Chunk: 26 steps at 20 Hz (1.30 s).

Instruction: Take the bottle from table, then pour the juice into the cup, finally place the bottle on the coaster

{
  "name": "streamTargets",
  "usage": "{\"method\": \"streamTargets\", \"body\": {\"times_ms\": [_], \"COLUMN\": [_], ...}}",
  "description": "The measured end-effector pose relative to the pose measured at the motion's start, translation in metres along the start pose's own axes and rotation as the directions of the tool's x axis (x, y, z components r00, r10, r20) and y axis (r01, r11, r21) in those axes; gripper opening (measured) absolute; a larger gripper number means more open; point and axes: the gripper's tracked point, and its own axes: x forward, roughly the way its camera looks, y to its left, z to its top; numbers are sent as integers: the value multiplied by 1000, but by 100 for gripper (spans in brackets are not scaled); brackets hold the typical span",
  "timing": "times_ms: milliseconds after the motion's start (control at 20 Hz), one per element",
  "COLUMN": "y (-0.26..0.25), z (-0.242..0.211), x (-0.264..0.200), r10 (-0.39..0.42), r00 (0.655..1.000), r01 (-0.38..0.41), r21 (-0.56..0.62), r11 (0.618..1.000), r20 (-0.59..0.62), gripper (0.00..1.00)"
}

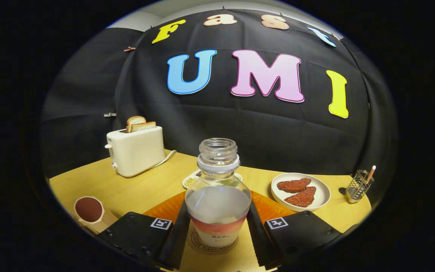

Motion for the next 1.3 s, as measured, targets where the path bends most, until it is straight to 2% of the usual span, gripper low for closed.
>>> {"method": "streamTargets", "body": {"times_ms": [400, 550, 650, 700, 1050, 1300], "y": [-1, -2, 1, 1, 3, 8], "z": [-11, -9, -8, -9, -1, 28], "x": [6, 4, 2, -1, -27, -60], "r10": [-8, -7, -1, -6, -4, 6], "r00": [1000, 1000, 1000, 1000, 999, 999], "r01": [8, 7, 1, 6, 4, -6], "r21": [30, 1, -6, -16, -3, 11], "r11": [1000, 1000, 1000, 1000, 1000, 1000], "r20": [-7, -3, -3, -9, -51, -32], "gripper": [77, 79, 89, 100, 98, 98]}}
